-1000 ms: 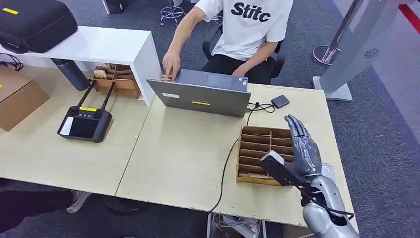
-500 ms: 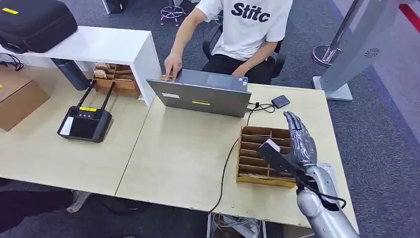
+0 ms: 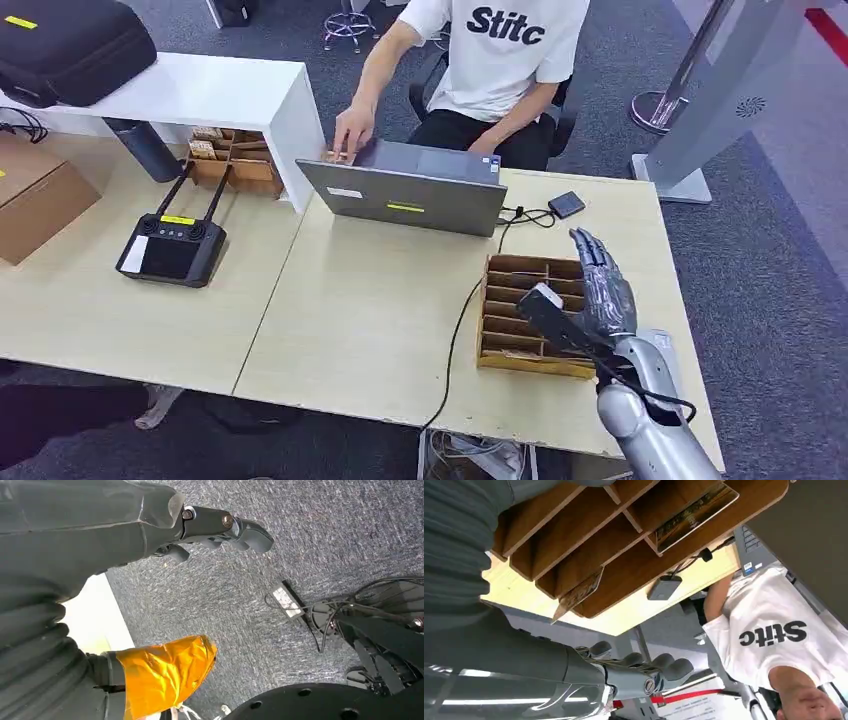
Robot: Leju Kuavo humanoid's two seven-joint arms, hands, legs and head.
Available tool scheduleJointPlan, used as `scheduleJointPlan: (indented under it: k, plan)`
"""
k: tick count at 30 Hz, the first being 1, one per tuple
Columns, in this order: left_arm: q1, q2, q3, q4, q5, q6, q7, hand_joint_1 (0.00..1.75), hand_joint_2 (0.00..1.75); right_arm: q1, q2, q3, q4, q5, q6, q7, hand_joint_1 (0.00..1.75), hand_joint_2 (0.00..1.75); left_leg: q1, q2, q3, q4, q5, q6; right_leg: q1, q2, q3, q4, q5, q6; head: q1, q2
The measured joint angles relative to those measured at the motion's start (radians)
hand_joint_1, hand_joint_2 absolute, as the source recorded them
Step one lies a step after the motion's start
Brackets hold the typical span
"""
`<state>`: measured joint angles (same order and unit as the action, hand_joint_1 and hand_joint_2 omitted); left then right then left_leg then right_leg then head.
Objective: Pass the card to the sensor for recognition and then transmit it.
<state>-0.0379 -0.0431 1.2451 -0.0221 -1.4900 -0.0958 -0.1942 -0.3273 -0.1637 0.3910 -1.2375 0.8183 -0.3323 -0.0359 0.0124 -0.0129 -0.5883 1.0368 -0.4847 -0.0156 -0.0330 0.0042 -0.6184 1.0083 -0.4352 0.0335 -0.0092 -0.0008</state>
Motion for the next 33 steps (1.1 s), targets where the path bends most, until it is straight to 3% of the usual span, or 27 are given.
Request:
scheduleJointPlan:
  k: [33]
  plan:
    - [0.0, 0.0, 0.0, 0.0, -0.003, 0.019, 0.008, 0.0, 1.75, -0.001, -0.021, -0.041, 0.047, 0.129, -0.026, 0.032, 0.0, 1.75, 0.0, 0.0, 0.0, 0.0, 0.0, 0.0, 0.0, 0.0, 0.0, 0.0, 0.0, 0.0, 0.0, 0.0]
